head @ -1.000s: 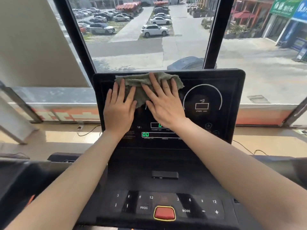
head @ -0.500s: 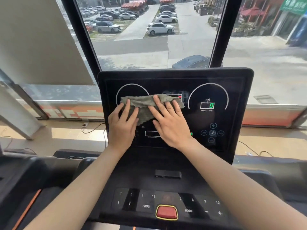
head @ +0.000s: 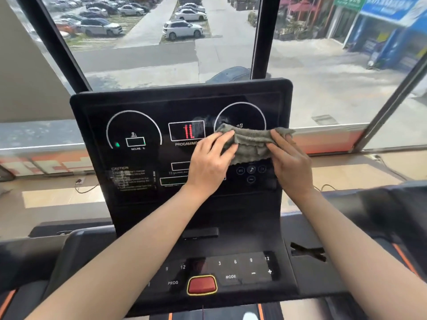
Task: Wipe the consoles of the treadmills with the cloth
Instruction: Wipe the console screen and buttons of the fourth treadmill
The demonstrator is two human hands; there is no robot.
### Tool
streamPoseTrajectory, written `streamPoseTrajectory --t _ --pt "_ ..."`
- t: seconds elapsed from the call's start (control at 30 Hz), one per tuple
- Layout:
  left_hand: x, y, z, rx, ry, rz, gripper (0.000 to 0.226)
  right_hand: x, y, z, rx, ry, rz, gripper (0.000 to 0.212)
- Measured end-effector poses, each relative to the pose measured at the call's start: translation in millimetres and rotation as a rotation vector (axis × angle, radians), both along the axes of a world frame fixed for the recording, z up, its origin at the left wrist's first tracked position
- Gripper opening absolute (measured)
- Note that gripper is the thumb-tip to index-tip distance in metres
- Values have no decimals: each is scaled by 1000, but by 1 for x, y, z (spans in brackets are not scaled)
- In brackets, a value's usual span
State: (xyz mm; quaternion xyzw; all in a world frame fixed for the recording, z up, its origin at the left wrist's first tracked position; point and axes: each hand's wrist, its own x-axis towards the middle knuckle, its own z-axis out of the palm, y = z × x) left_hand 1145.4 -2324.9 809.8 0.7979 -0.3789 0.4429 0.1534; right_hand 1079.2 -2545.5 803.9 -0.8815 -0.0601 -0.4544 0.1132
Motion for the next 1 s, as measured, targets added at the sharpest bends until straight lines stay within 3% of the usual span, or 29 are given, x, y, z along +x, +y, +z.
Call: streamPoseTrajectory --t 0.27,0.57,0.73,1.0 --pt "1 18 -3 -37 21 -77 11 -1 22 -5 -78 -95 41 9" --pt "-4 158 -28 -119 123 217 9 37 143 -3 -111 21 343 11" --pt "-13 220 -43 -199 206 391 12 49 216 -6 -150 64 390 9" --pt "-34 210 -55 -257 309 382 21 35 216 -28 -201 121 388 12"
